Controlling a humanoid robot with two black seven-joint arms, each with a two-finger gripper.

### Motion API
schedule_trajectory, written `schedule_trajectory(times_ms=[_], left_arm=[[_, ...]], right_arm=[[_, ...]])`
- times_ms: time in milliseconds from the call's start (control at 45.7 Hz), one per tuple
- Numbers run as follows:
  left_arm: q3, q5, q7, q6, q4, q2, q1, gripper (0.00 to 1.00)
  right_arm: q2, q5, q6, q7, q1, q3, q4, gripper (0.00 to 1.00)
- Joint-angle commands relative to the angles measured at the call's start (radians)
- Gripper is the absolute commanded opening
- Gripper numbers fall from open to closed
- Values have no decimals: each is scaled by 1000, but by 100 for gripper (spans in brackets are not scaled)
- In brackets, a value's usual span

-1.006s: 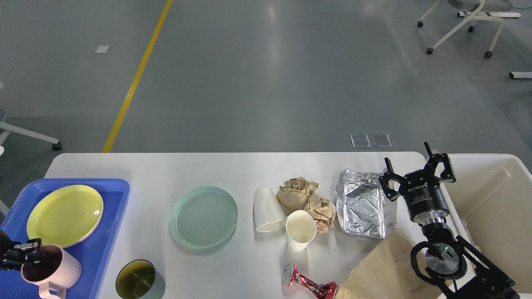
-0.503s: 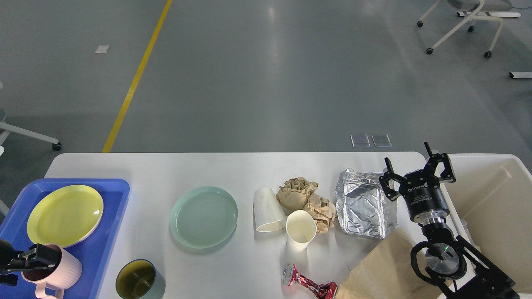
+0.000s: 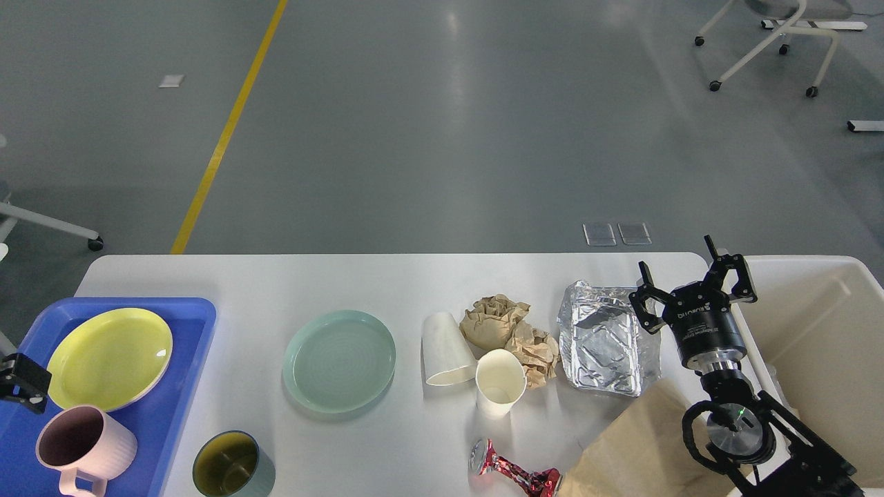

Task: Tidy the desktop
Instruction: 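Raise the left gripper and move it toward the yellow-green cup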

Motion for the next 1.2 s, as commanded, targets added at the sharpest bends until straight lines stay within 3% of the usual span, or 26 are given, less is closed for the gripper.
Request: schedule_trajectory(times_ms=[0,263,525,678,875,1182], left_arm=[[144,-121,0,-53,-107,-100,-226,94],[324,-457,5,-64,-322,-417,-605,94],[275,-669,22,-162,-486,-621,-877,94],[230,-782,38,-168,-583,-695,-978,94],[206,-861,45,-170,-659,-720,-1001,94],[204,-839,58,-159,-653,-717,-986,95]], right_arm=[[0,-1,0,0,0,0,0,100],[0,1,0,0,0,0,0,100],[0,1,0,0,0,0,0,100],[0,-1,0,0,0,0,0,100],[0,-1,0,0,0,0,0,100],[0,-1,0,0,0,0,0,100]])
